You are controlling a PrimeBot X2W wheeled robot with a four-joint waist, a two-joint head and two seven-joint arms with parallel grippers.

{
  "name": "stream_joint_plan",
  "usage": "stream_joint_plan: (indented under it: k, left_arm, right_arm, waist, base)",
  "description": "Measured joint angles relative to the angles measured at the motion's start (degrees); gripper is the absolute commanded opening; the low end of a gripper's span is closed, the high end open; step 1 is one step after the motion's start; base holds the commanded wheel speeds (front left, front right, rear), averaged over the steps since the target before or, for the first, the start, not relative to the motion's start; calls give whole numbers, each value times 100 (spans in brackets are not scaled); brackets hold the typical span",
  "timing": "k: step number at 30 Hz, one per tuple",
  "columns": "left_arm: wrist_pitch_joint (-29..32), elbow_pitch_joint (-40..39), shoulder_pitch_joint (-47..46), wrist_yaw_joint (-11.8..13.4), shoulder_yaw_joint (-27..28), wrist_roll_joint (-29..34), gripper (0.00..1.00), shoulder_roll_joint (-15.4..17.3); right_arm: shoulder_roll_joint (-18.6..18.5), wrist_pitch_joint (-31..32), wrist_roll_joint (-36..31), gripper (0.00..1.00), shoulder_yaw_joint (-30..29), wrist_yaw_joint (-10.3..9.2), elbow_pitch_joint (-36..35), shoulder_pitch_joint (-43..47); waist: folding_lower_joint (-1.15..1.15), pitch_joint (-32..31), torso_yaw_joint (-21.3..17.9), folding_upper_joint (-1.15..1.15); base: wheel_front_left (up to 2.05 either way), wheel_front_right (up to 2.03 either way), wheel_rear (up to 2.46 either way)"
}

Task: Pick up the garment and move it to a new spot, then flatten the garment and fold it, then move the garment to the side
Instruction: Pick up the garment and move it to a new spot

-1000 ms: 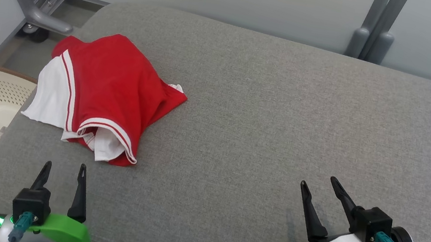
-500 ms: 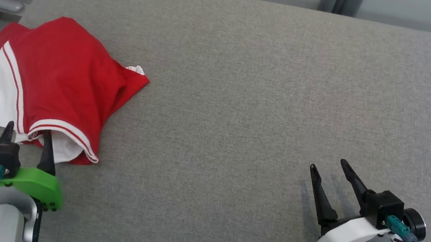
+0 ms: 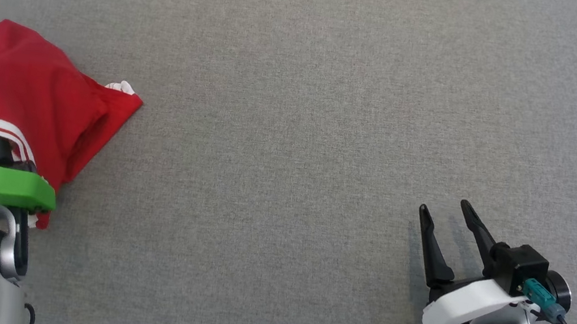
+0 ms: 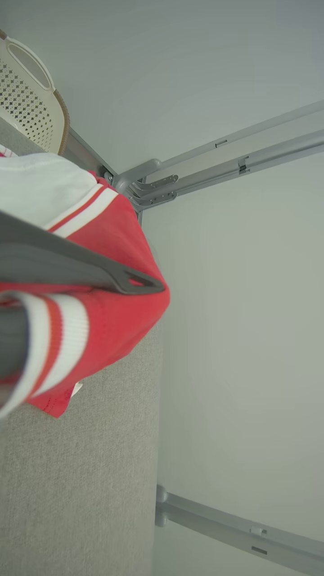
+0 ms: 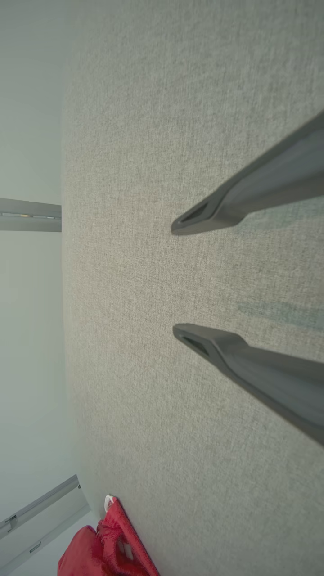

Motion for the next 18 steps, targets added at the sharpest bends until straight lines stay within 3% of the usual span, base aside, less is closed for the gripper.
stream_joint_plan:
  k: [4, 10, 15, 18]
  left_arm:
    - [0, -745, -243, -269, -132, 113, 0, -2]
    - [-1, -1486, -890, -528, -1178, 216, 0, -140]
    - [-10, -1383, -1238, -579, -2405, 46, 0, -255]
    - [-10, -1096, -1283, -581, -2837, -78, 0, -277]
  right_arm:
    - [115, 0, 51, 100, 67, 1, 1, -1]
    - [234, -1, 151, 100, 143, 1, 8, -5]
    - [289, -1, 196, 100, 185, 1, 37, -4]
    - [301, 0, 223, 100, 203, 1, 52, -4]
  waist:
    - [0, -116, -13, 0]
    - [0, -206, -196, 0]
    - [0, -243, -503, 0]
    - [0, -253, -658, 0]
  base:
    - [0, 0, 0]
    - [0, 0, 0]
    - [0, 0, 0]
    - [0, 0, 0]
